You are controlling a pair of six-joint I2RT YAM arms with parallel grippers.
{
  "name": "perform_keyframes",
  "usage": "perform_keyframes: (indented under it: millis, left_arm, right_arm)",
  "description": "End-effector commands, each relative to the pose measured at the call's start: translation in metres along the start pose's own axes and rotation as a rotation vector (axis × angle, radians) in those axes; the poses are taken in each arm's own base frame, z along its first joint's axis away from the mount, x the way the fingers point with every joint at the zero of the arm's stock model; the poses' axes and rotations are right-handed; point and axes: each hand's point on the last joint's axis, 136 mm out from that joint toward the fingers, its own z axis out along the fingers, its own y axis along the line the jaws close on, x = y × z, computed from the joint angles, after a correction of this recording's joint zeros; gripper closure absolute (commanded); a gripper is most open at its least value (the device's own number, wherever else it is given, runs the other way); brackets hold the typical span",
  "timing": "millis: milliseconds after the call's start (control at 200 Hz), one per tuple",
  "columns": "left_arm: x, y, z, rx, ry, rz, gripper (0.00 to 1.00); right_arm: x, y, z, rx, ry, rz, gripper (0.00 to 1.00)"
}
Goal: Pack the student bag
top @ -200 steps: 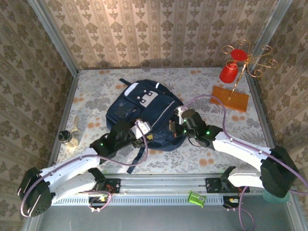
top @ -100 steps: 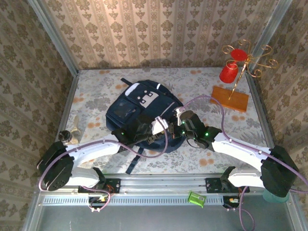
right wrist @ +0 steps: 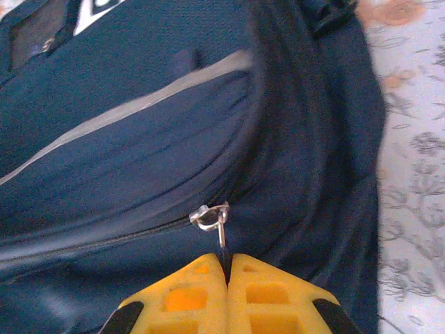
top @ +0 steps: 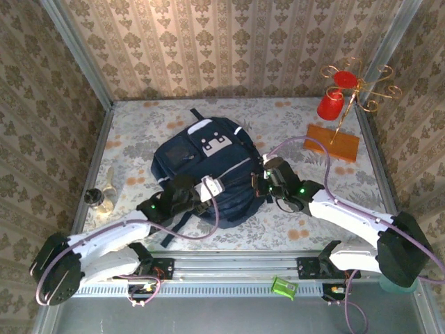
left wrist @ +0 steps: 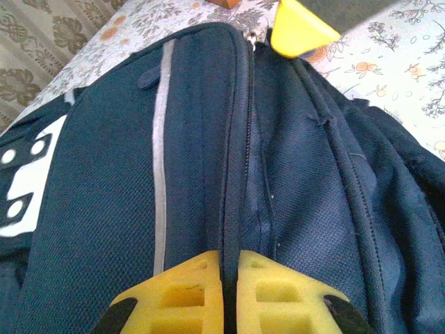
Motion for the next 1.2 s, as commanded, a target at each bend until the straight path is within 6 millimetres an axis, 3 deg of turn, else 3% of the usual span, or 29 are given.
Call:
perform_keyframes:
  millis: [0,60,115,220,320,435,635,785,885,970,1075,1195]
  left_arm:
    - [0.018,0.035,-0.011,-0.173,0.056,-0.098,1.00]
    - [0.023,0.044,-0.013,-0.216,0.080,-0.130,0.82]
    - [0.020,0.038,-0.013,-0.179,0.087,-0.117,0.66]
    - [-0.008,0.018,-0.013,-0.074,0.025,-0.078,0.44]
    - [-0.039,0.000,-0.011,0.019,-0.070,-0.065,0.31]
    - [-0.057,-0.006,0.006,0.062,-0.087,-0.057,0.28]
    - [-0.054,-0.001,0.045,0.049,0.005,-0.006,0.36]
    - [-0.050,0.001,0.060,0.049,0.045,0.016,0.58]
    - [-0.044,0.000,0.057,0.065,0.044,0.025,0.81]
    - [-0.038,-0.003,0.046,0.097,0.022,0.062,0.99]
    - [-0.023,-0.016,0.031,0.180,0.006,0.124,1.00]
    - [-0.010,-0.024,0.019,0.221,-0.027,0.181,1.00]
  right_arm:
    - [-0.018,-0.033,-0.008,0.166,-0.039,-0.003,1.00]
    - [-0.021,-0.014,-0.006,0.070,-0.043,-0.018,1.00]
    - [-0.021,0.004,-0.004,-0.011,-0.043,-0.037,1.00]
    - [-0.018,0.029,-0.005,-0.106,-0.037,-0.068,1.00]
    - [-0.017,0.045,-0.009,-0.174,-0.047,-0.065,1.00]
    - [-0.017,0.057,-0.012,-0.218,-0.060,-0.065,1.00]
    - [-0.015,0.061,-0.015,-0.233,-0.067,-0.058,1.00]
    - [-0.012,0.056,-0.015,-0.217,-0.067,-0.046,1.00]
    - [-0.009,0.045,-0.016,-0.168,-0.066,-0.050,1.00]
    - [-0.002,0.023,-0.011,-0.062,-0.033,-0.066,1.00]
    - [0.001,-0.002,-0.005,0.020,-0.004,-0.055,1.00]
    - [-0.006,-0.010,-0.004,0.048,-0.016,-0.072,1.00]
